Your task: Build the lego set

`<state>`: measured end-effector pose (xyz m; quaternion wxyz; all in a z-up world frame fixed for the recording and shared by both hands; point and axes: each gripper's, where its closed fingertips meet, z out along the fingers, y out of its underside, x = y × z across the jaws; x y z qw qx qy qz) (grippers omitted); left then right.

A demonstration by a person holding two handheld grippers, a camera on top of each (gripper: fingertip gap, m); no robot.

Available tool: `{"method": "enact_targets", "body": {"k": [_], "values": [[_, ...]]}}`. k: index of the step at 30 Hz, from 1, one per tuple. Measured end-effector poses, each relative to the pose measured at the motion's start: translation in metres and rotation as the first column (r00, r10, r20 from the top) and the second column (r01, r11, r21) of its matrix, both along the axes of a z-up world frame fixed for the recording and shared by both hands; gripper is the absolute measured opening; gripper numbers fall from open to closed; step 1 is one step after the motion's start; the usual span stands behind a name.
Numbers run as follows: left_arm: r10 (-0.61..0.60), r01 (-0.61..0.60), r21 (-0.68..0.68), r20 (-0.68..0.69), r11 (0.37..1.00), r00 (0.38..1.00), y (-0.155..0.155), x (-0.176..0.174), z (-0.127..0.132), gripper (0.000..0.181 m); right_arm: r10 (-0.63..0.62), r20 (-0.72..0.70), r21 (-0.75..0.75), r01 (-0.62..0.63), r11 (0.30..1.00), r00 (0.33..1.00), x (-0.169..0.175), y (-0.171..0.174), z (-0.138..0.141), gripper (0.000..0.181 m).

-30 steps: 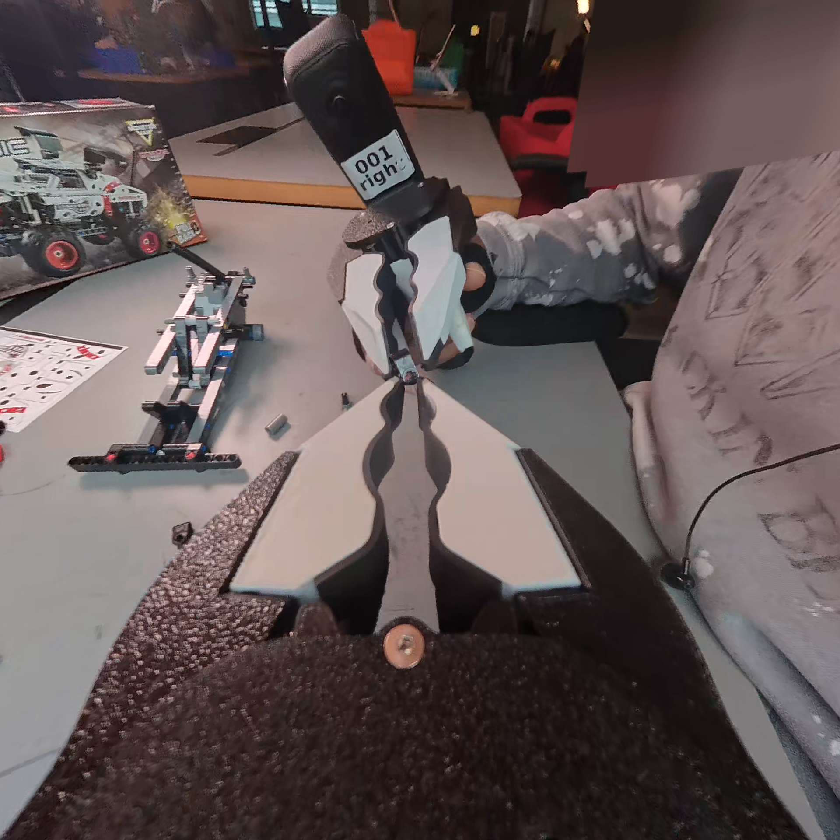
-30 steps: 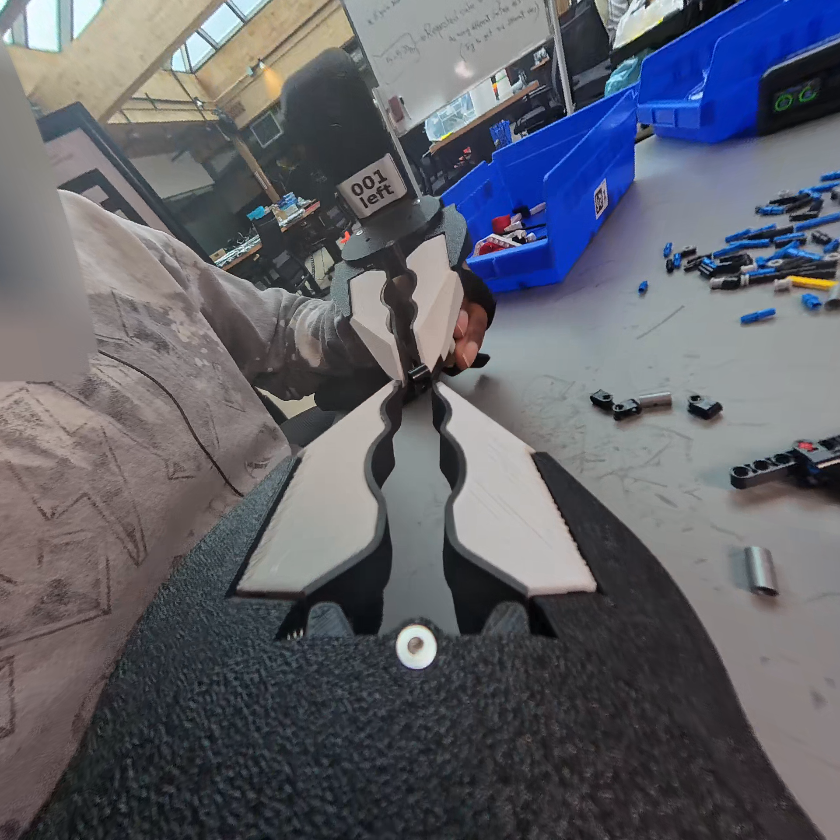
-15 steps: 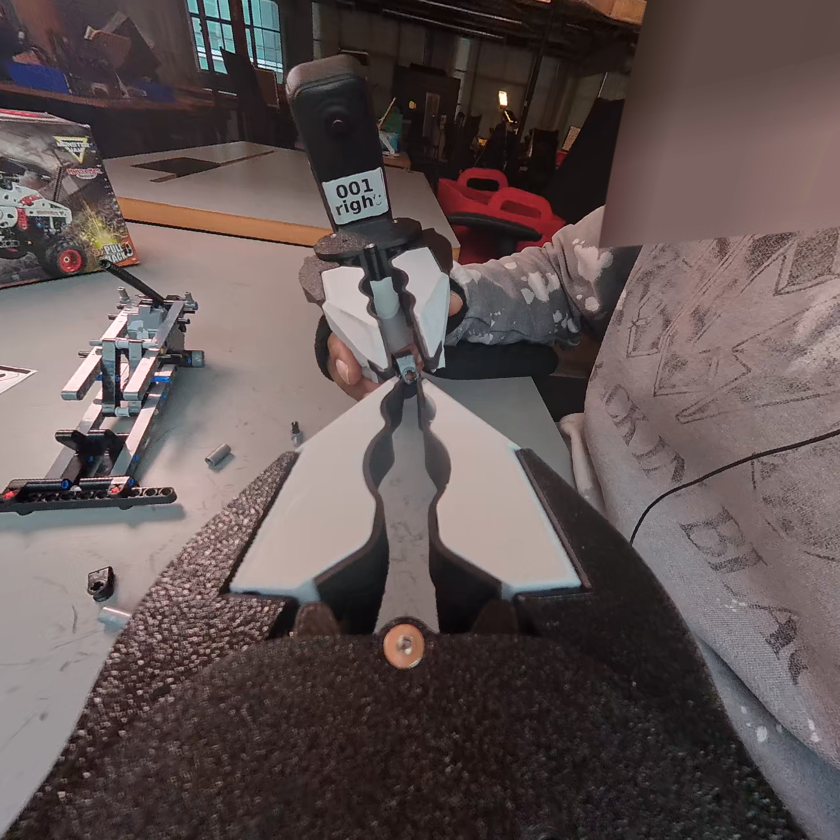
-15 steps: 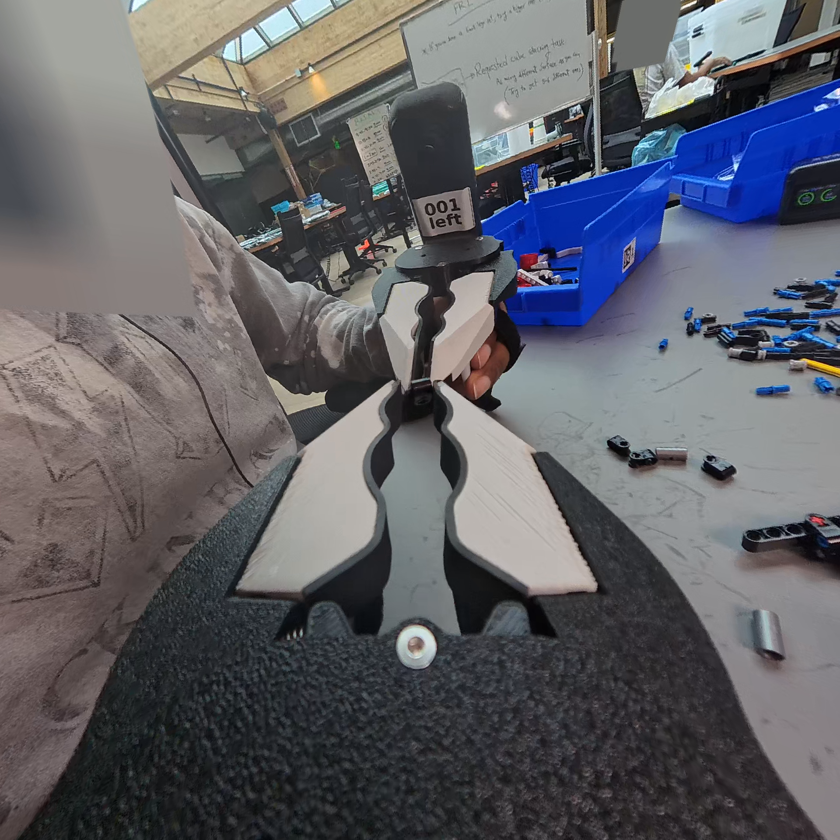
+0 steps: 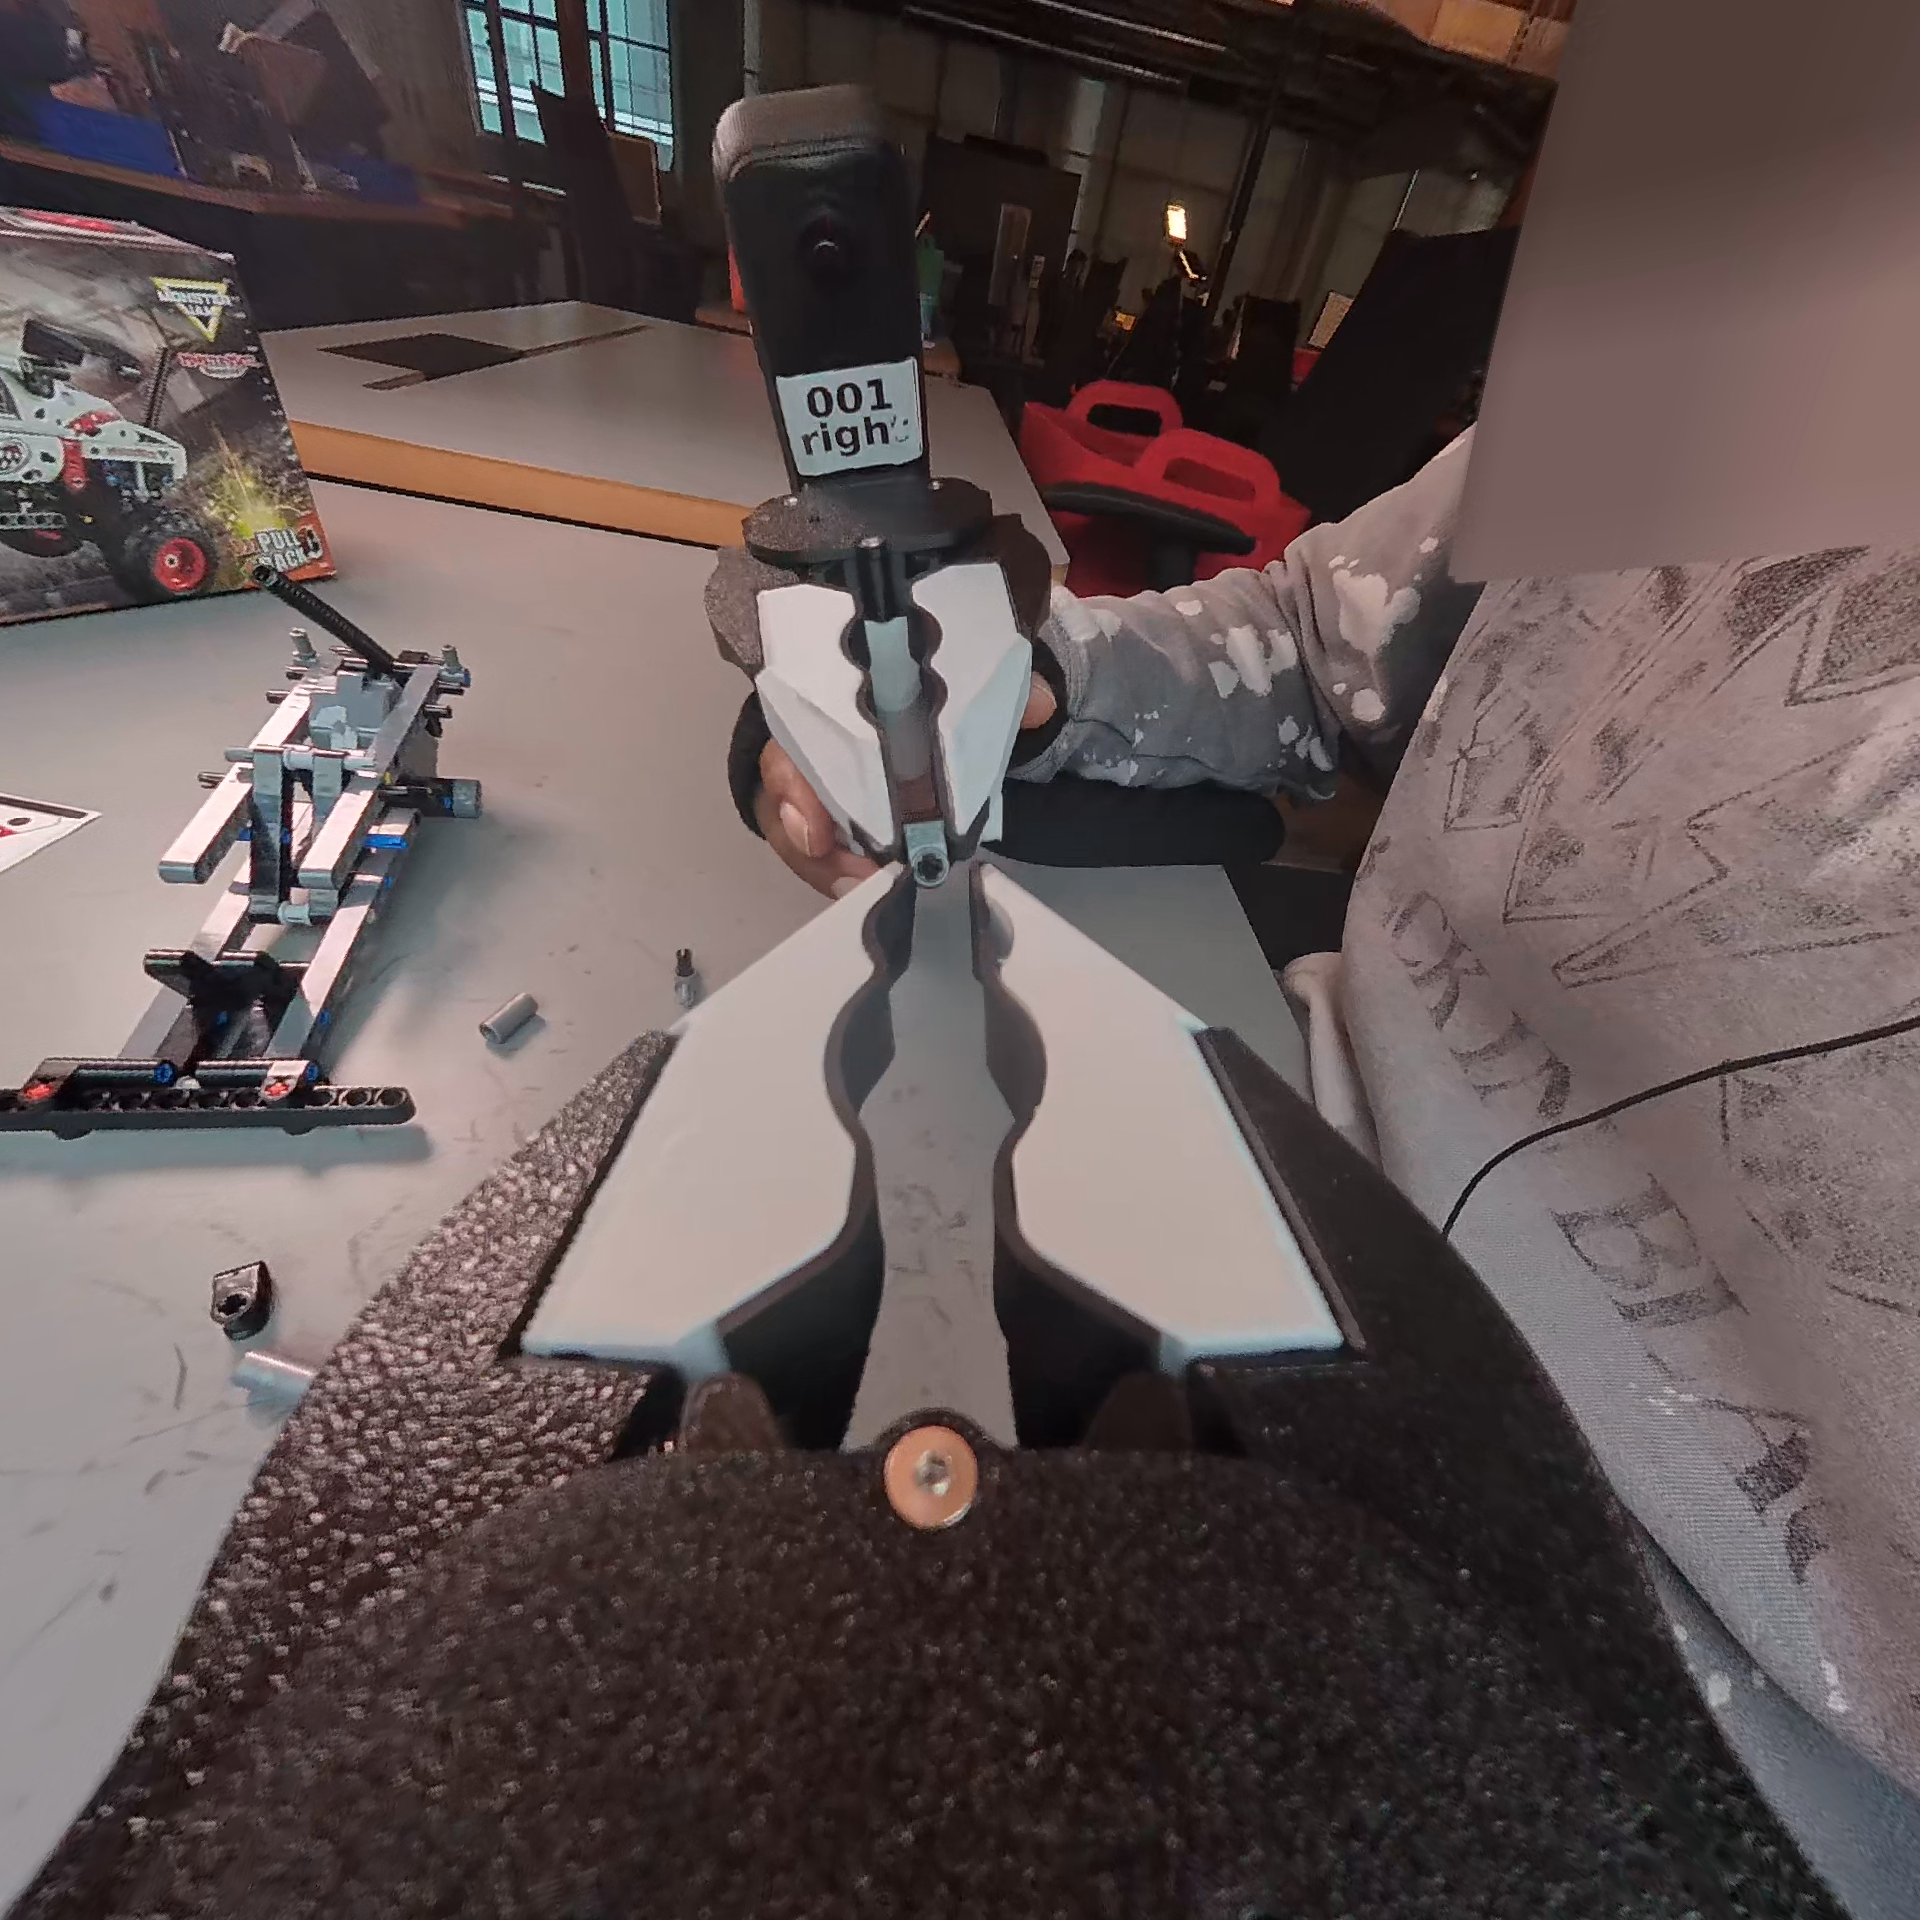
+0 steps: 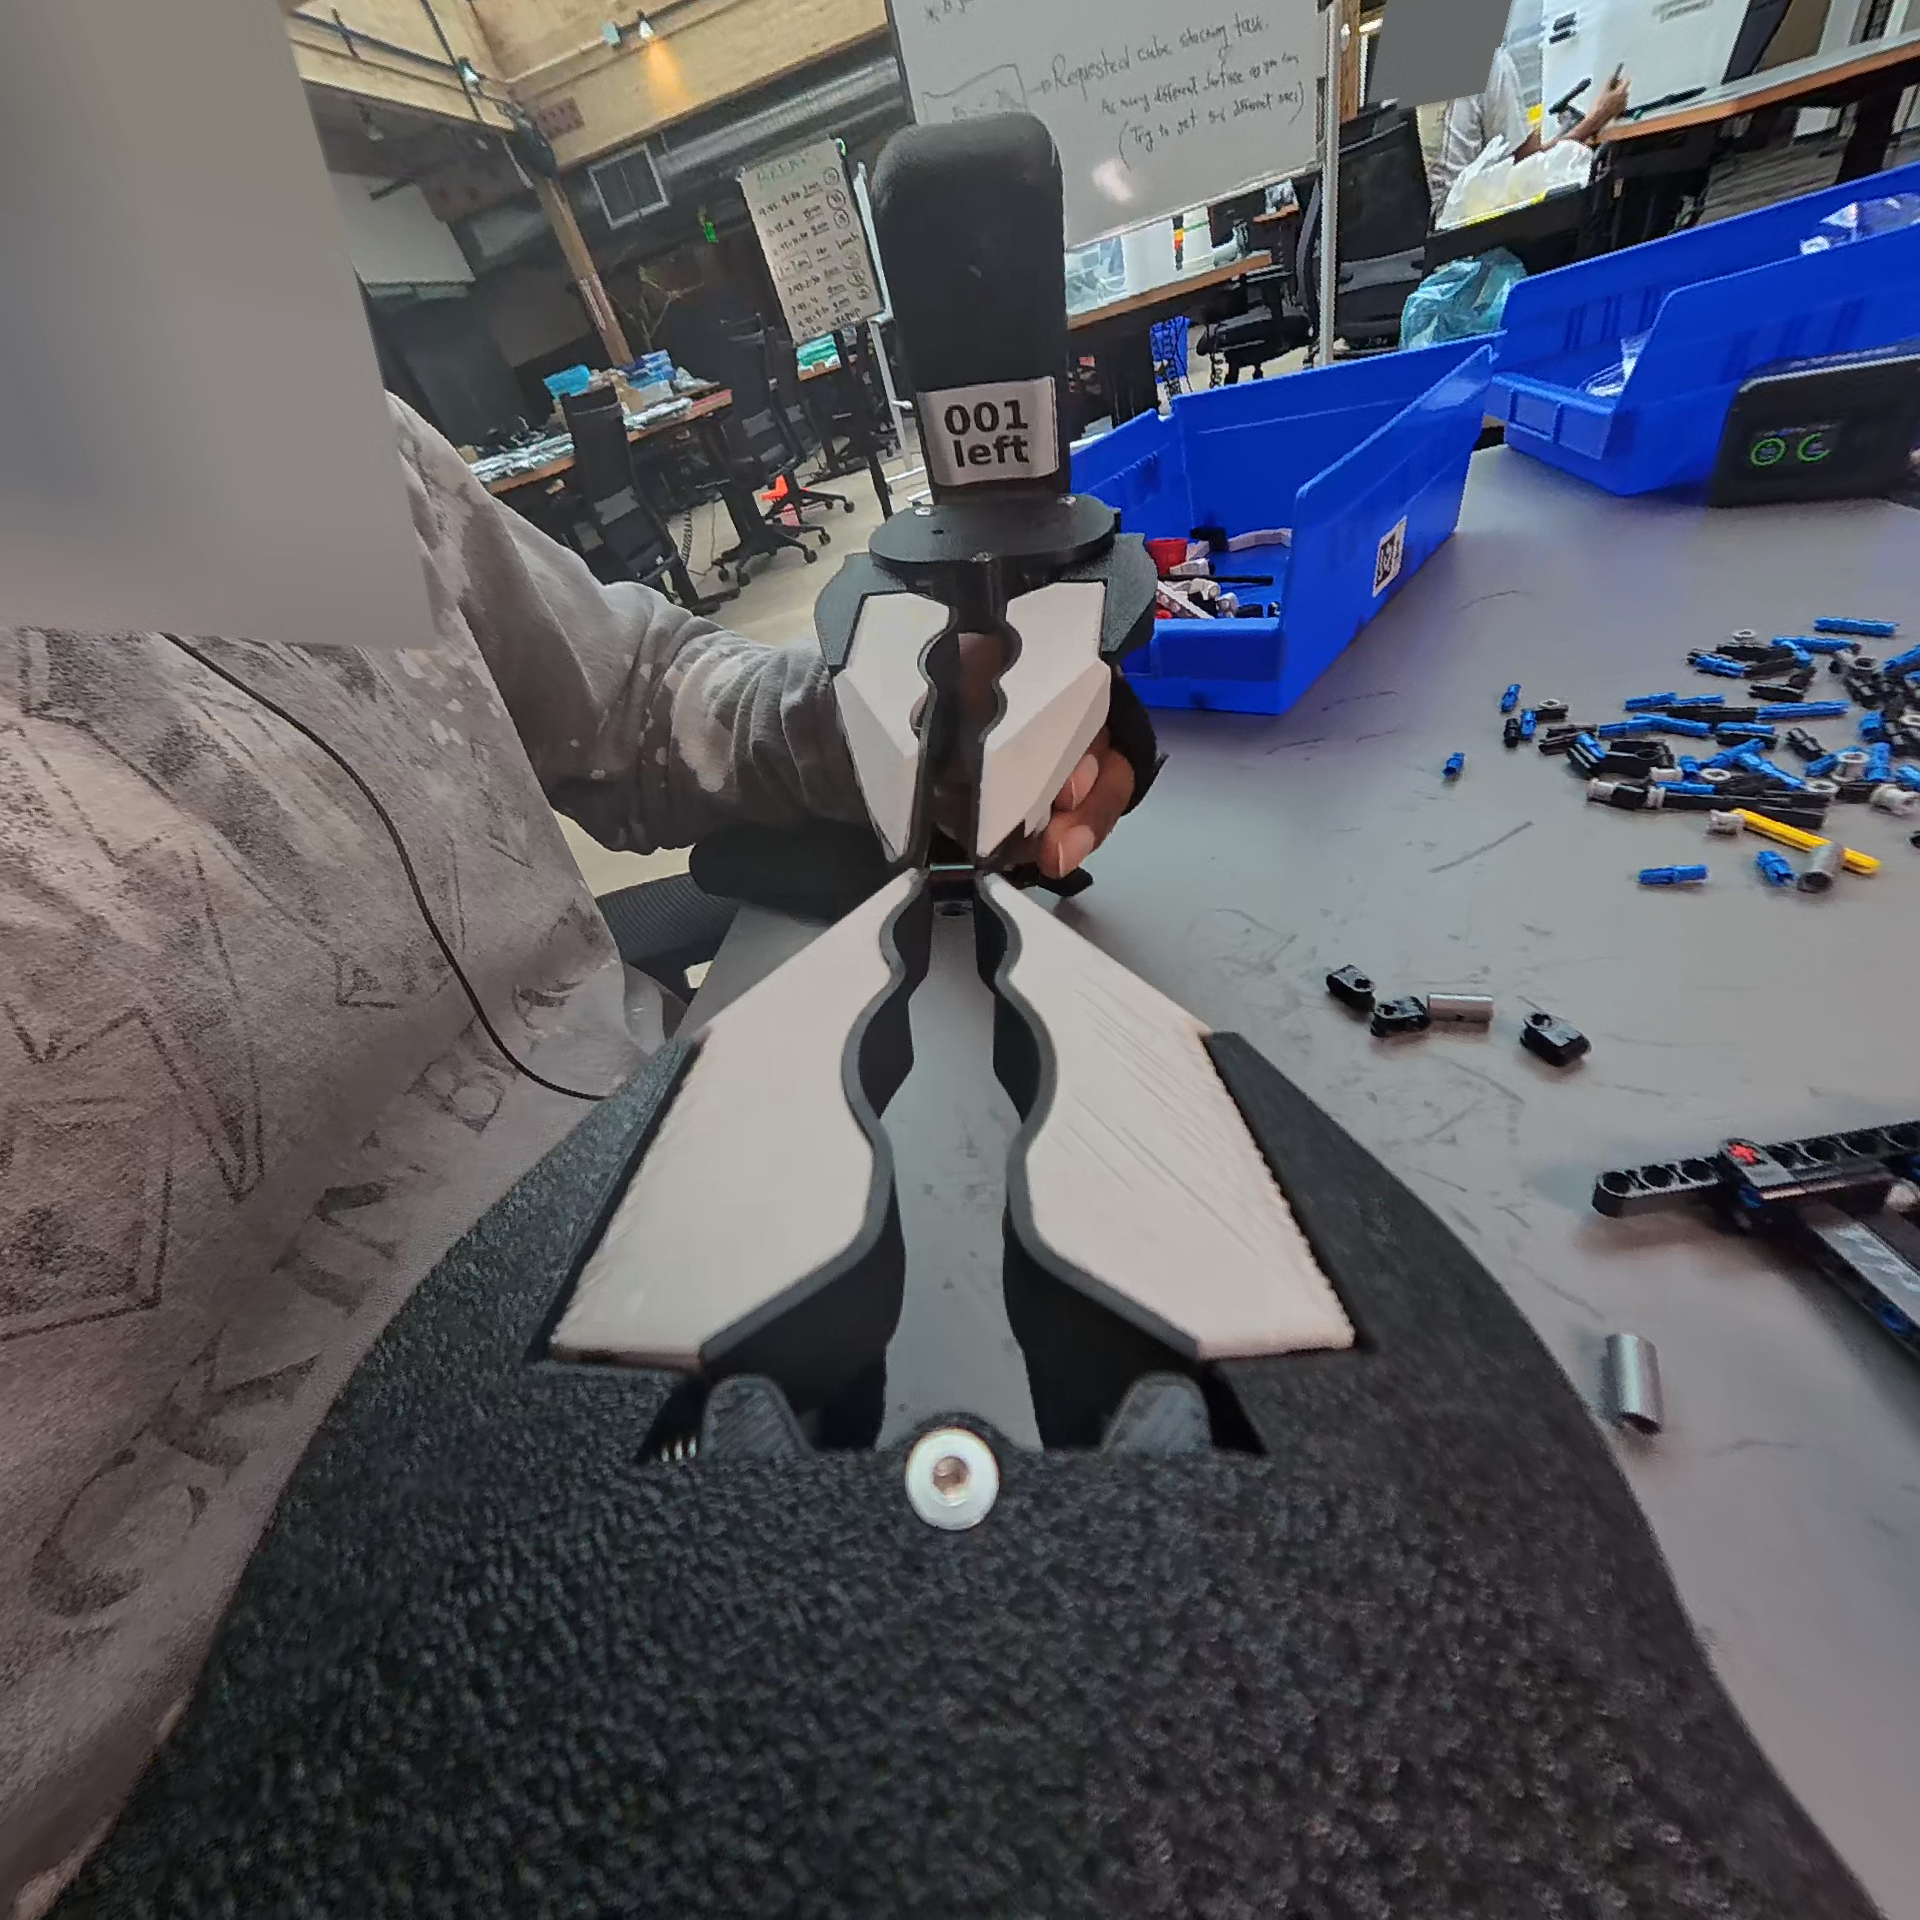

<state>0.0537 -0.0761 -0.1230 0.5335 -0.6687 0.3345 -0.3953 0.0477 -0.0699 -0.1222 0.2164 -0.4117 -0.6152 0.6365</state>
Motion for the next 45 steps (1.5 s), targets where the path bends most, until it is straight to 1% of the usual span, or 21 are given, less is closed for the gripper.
{"method": "enact_targets", "body": {"k": [4, 6, 9, 11, 15, 20, 26, 32, 36, 38, 40, 41, 43, 45], "values": [[0.017, -0.018, -0.006, -0.057, 1.0, 0.998, 0.003, 0.0, -0.008, 0.011, 0.003, 0.024, 0.025, -0.003, 1.0, 1.0, -0.001, -0.002, -0.006, 0.007], [0.013, -0.014, -0.012, -0.066, 1.0, 0.998, 0.002, 0.001, -0.011, 0.01, 0.001, 0.03, 0.033, -0.002, 0.999, 1.0, -0.001, -0.002, -0.007, 0.007], [0.005, -0.006, -0.013, -0.06, 1.0, 0.998, 0.001, 0.002, -0.01, 0.008, 0.005, 0.025, 0.008, -0.005, 1.0, 1.0, -0.001, -0.002, -0.005, 0.007], [0.005, -0.006, -0.003, -0.027, 1.0, 1.0, 0.002, 0.001, -0.005, 0.008, 0.006, 0.001, -0.032, -0.006, 0.999, 1.0, -0.001, -0.002, 0.001, 0.007], [-0.006, 0.005, 0.012, 0.095, 1.0, 0.995, 0.001, 0.0, 0.011, 0.007, 0.011, -0.069, -0.132, -0.02, 0.991, 0.998, -0.001, -0.003, 0.017, 0.008], [-0.019, 0.015, 0.023, 0.193, 1.0, 0.981, 0.0, -0.001, 0.023, 0.007, 0.004, -0.12, -0.18, -0.026, 0.983, 0.993, -0.001, -0.004, 0.027, 0.009], [-0.015, 0.008, 0.03, 0.237, 1.0, 0.971, 0.0, -0.003, 0.029, 0.006, -0.025, -0.152, -0.175, -0.002, 0.985, 0.988, -0.004, -0.004, 0.03, 0.008], [0.003, -0.01, 0.026, 0.238, 1.0, 0.971, 0.003, -0.005, 0.029, 0.006, -0.059, -0.166, -0.141, 0.035, 0.989, 0.984, -0.006, -0.002, 0.03, 0.006], [0.052, -0.053, 0.004, 0.17, 0.999, 0.984, 0.009, -0.006, 0.02, 0.007, -0.078, -0.119, -0.099, 0.067, 0.993, 0.99, -0.009, 0.005, 0.021, 0.006], [0.081, -0.082, 0.006, 0.105, 0.997, 0.991, 0.013, -0.008, 0.013, 0.008, -0.088, -0.088, -0.06, 0.083, 0.995, 0.992, -0.01, 0.008, 0.014, 0.006], [0.112, -0.112, -0.001, 0.012, 0.994, 0.994, 0.016, -0.014, 0.002, 0.013, -0.102, -0.069, -0.019, 0.101, 0.995, 0.992, -0.01, 0.012, 0.009, 0.006], [0.136, -0.137, -0.016, -0.056, 0.99, 0.989, 0.02, -0.019, -0.008, 0.015, -0.116, -0.06, -0.001, 0.116, 0.993, 0.991, -0.01, 0.016, 0.007, 0.006], [0.179, -0.2, -0.07, -0.234, 0.977, 0.956, 0.026, -0.034, -0.037, 0.021, -0.14, -0.039, 0.04, 0.142, 0.989, 0.989, -0.009, 0.023, 0.002, 0.007], [0.162, -0.23, -0.15, -0.367, 0.962, 0.916, 0.025, -0.045, -0.065, 0.028, -0.163, -0.017, 0.091, 0.164, 0.982, 0.987, -0.008, 0.029, -0.006, 0.007]]}}
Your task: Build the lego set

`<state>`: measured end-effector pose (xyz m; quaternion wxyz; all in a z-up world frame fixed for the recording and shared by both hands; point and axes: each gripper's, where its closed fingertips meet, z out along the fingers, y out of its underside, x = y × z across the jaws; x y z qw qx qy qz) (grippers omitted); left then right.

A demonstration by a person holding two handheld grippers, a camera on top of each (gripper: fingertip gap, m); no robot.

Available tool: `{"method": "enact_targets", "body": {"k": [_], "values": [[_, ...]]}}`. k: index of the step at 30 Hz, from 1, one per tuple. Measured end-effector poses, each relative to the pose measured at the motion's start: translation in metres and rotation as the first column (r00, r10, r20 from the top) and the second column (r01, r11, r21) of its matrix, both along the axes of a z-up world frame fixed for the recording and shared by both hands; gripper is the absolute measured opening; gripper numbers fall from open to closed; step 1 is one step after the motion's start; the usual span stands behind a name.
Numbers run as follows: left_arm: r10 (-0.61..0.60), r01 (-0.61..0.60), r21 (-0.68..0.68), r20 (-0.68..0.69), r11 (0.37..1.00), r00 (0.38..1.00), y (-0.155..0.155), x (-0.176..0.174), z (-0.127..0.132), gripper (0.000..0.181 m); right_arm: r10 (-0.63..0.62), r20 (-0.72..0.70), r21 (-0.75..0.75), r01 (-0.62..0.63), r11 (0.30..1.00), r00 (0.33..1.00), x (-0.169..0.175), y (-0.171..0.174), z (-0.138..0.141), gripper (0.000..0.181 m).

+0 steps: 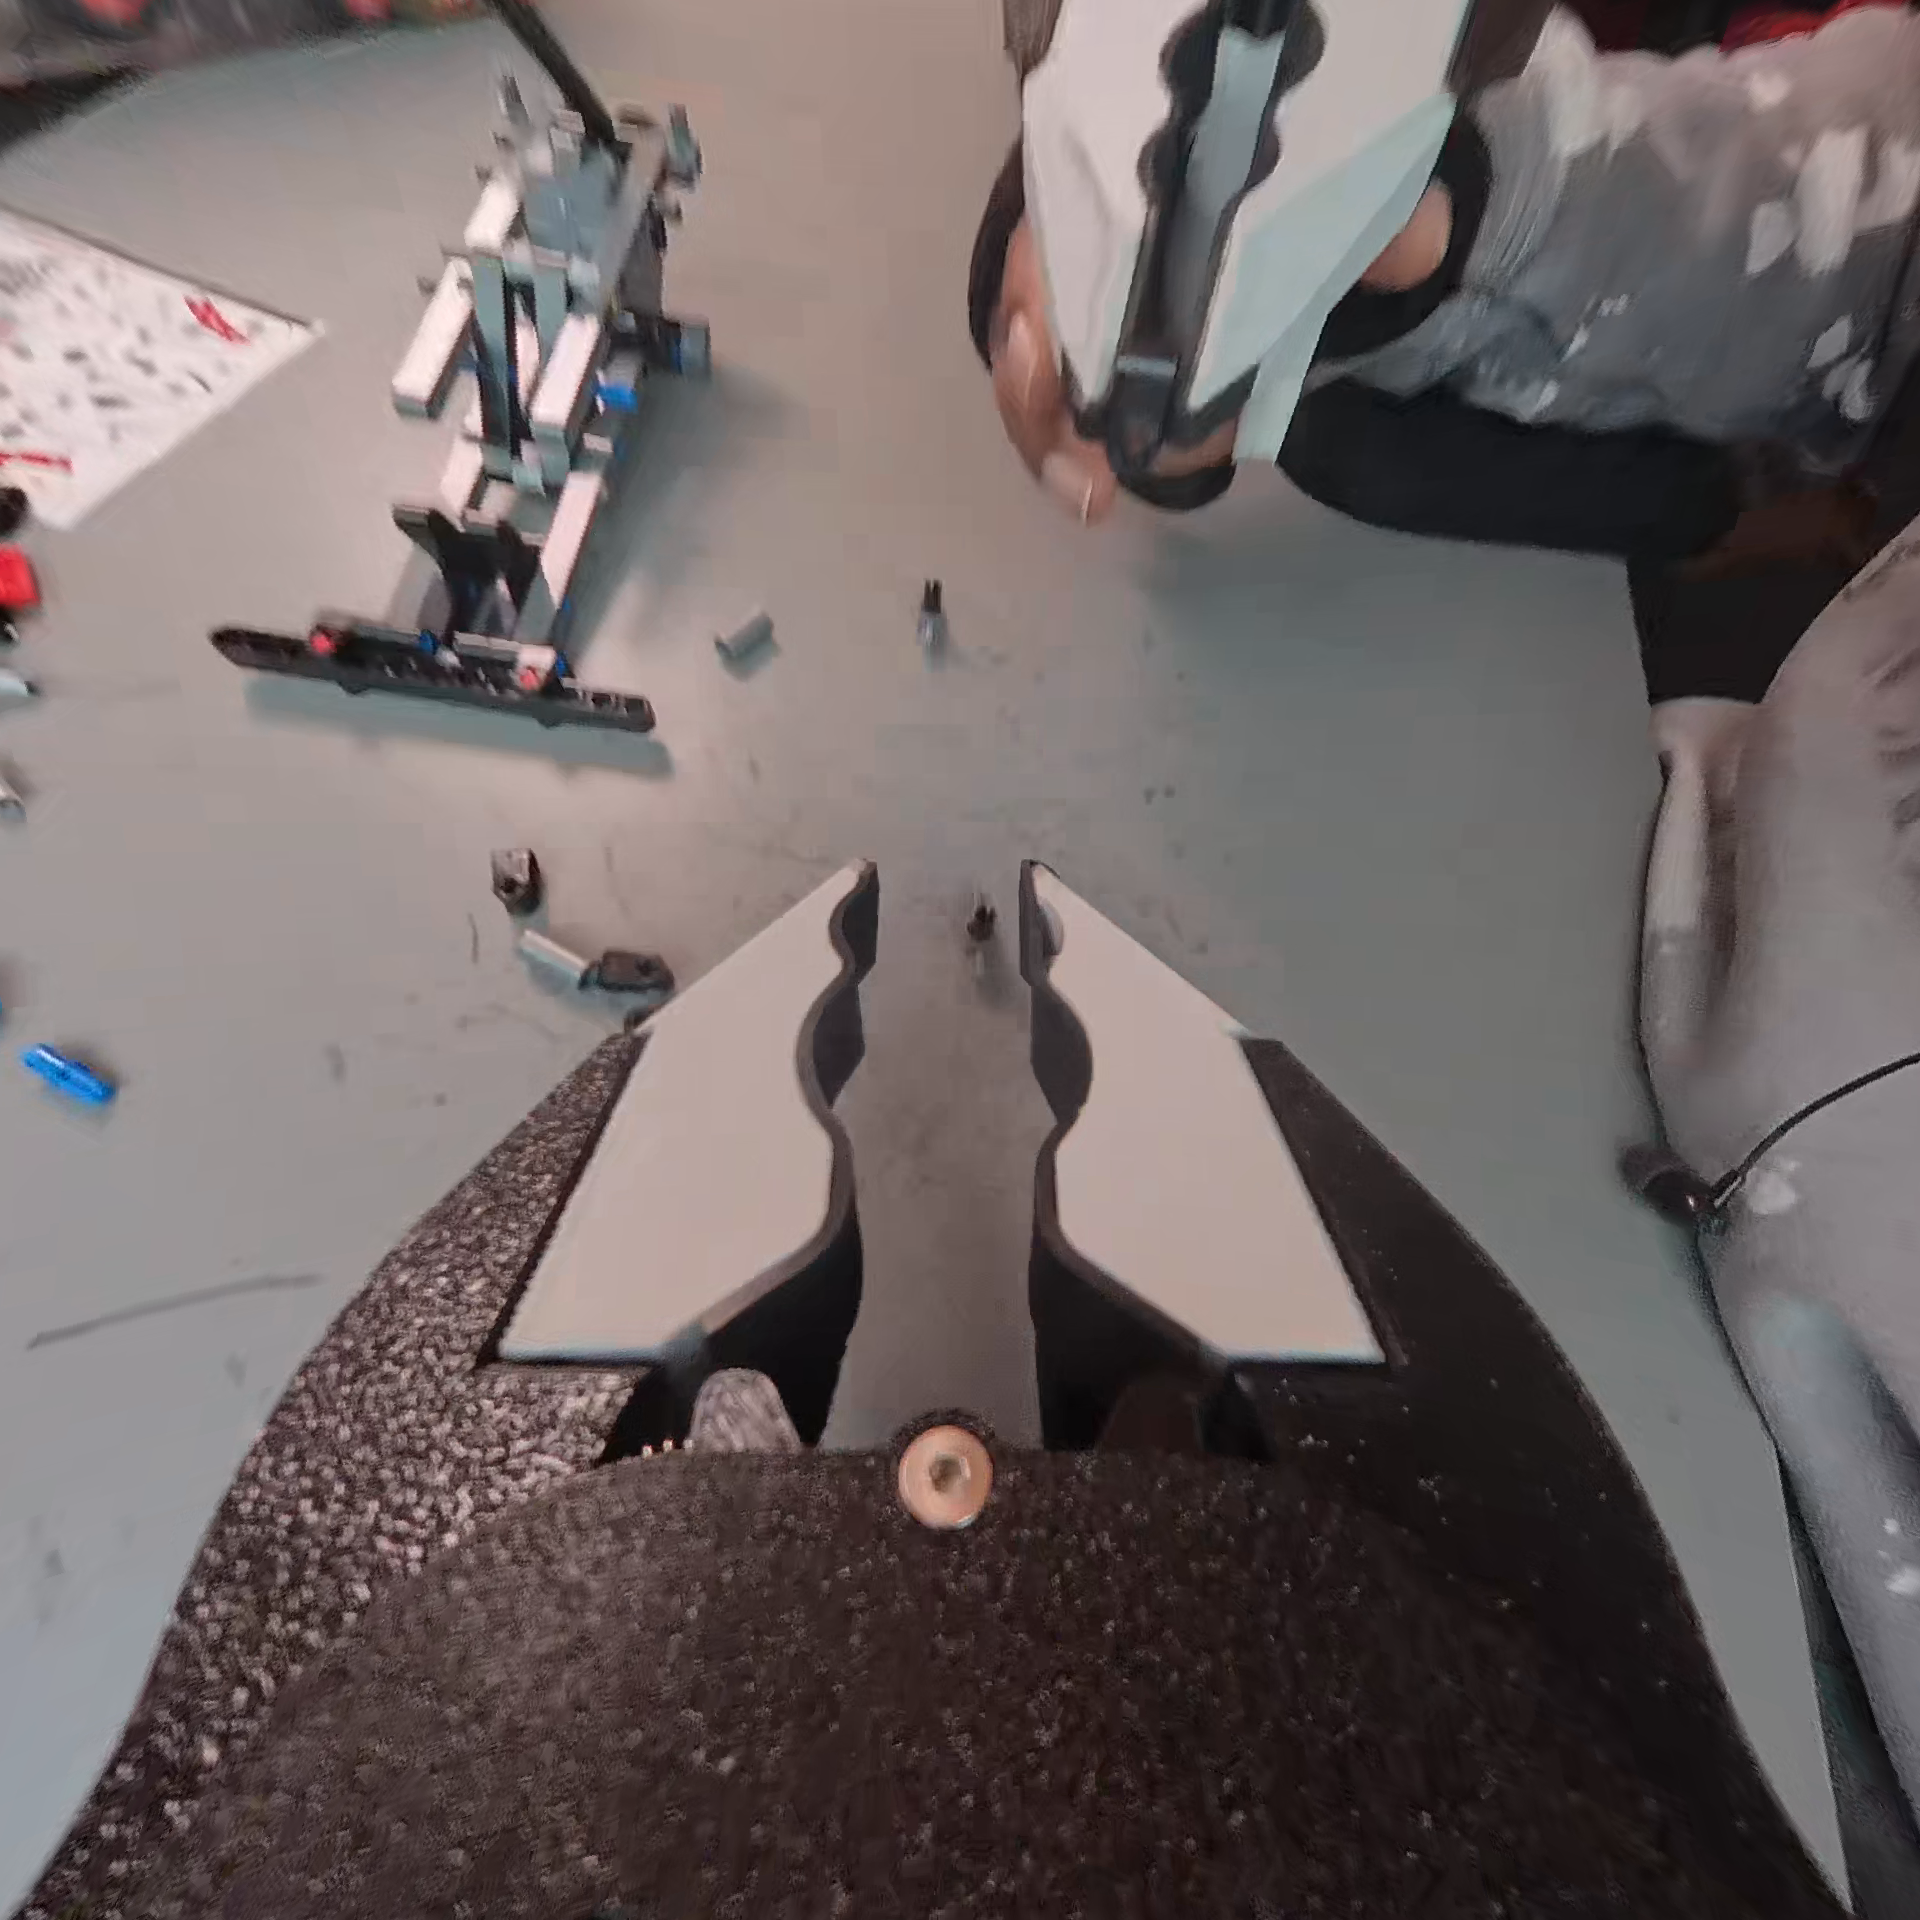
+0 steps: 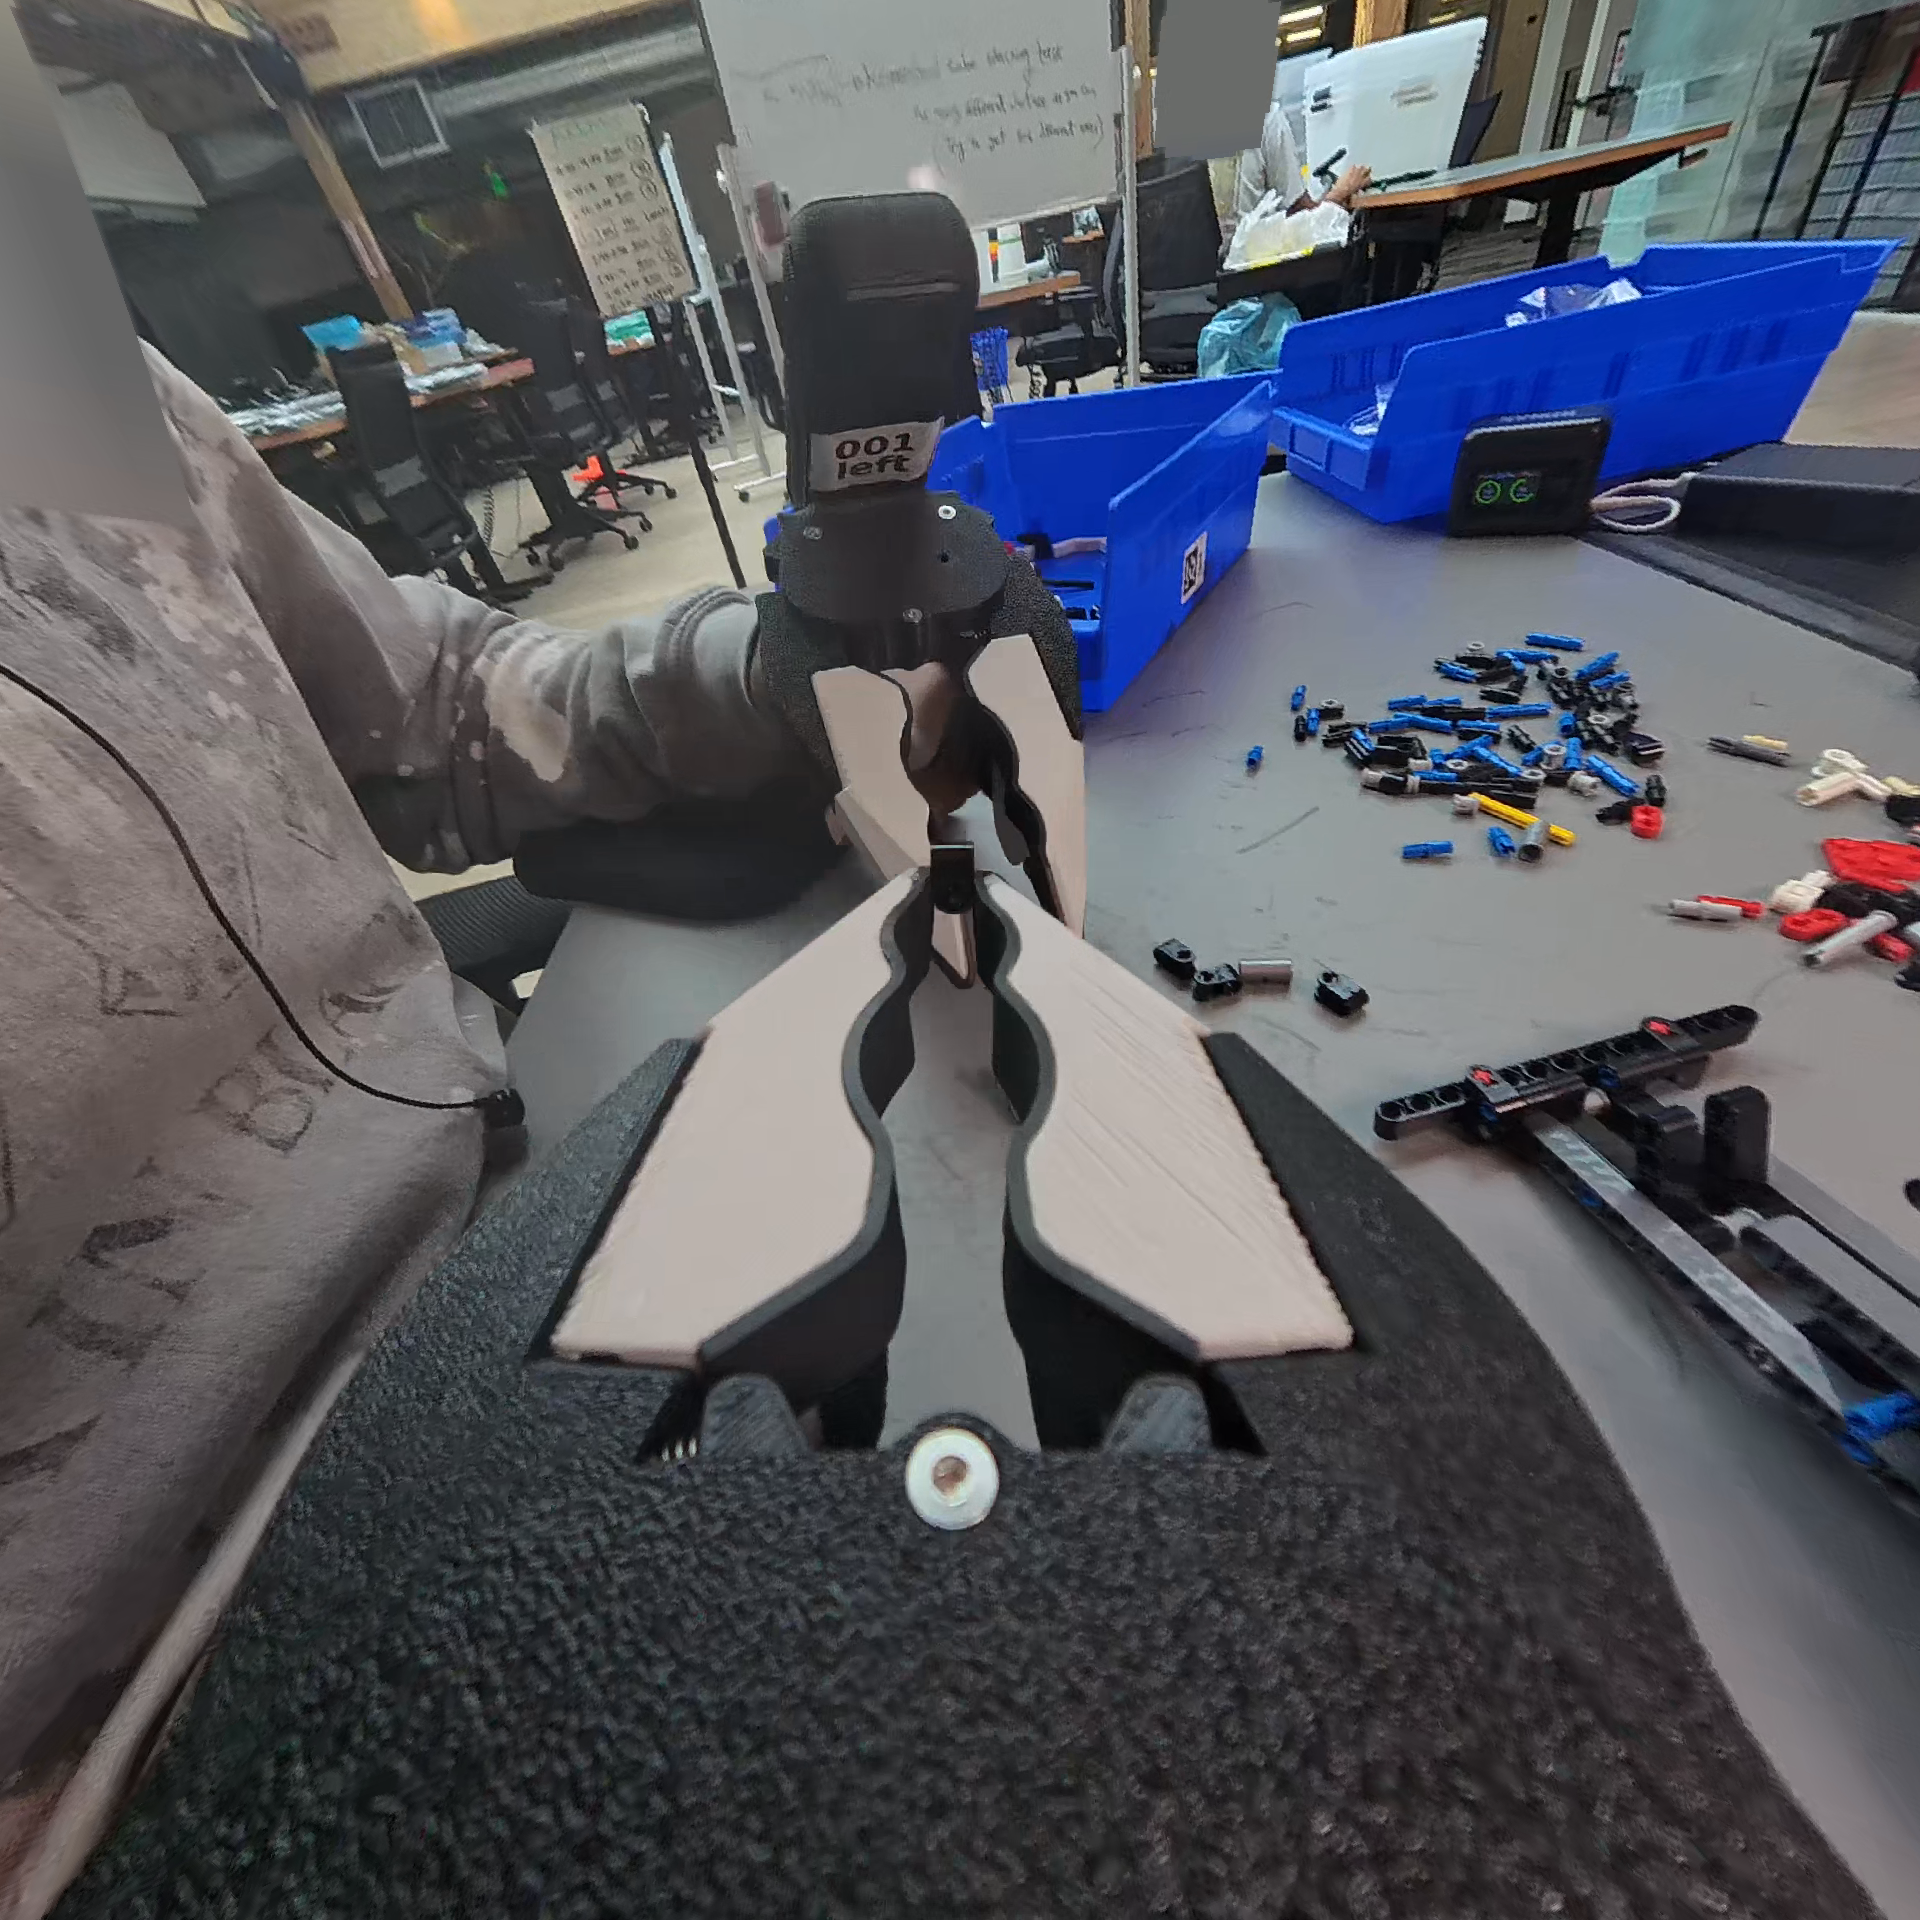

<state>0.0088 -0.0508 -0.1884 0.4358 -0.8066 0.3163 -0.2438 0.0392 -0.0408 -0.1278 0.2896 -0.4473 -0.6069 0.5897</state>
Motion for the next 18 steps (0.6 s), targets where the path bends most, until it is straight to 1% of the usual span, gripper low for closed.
{"method": "enact_targets", "body": {"k": [2, 3, 8, 15, 18], "values": [[-0.017, 0.013, -0.099, -0.043, 0.995, 0.999, -0.005, -0.002, -0.019, 0.032, -0.001, 0.011, 0.009, 0.001, 1.0, 1.0, 0.001, 0.001, -0.003, 0.007], [-0.026, 0.018, -0.126, -0.062, 0.992, 0.998, -0.007, -0.001, -0.026, 0.033, -0.001, 0.016, 0.011, 0.001, 1.0, 1.0, 0.001, 0.001, -0.004, 0.007], [-0.051, 0.025, -0.146, -0.175, 0.989, 0.983, -0.01, 0.003, -0.045, 0.032, -0.025, 0.048, 0.053, 0.022, 0.998, 0.999, -0.001, 0.004, -0.012, 0.007], [-0.028, 0.005, -0.101, -0.233, 0.995, 0.972, -0.004, 0.001, -0.049, 0.022, -0.025, 0.101, 0.111, 0.013, 0.994, 0.995, 0.003, 0.009, -0.024, 0.007], [-0.024, 0.002, -0.09, -0.243, 0.996, 0.97, -0.003, 0.001, -0.049, 0.022, -0.016, 0.119, 0.124, 0.001, 0.992, 0.993, 0.004, 0.008, -0.029, 0.007]]}}
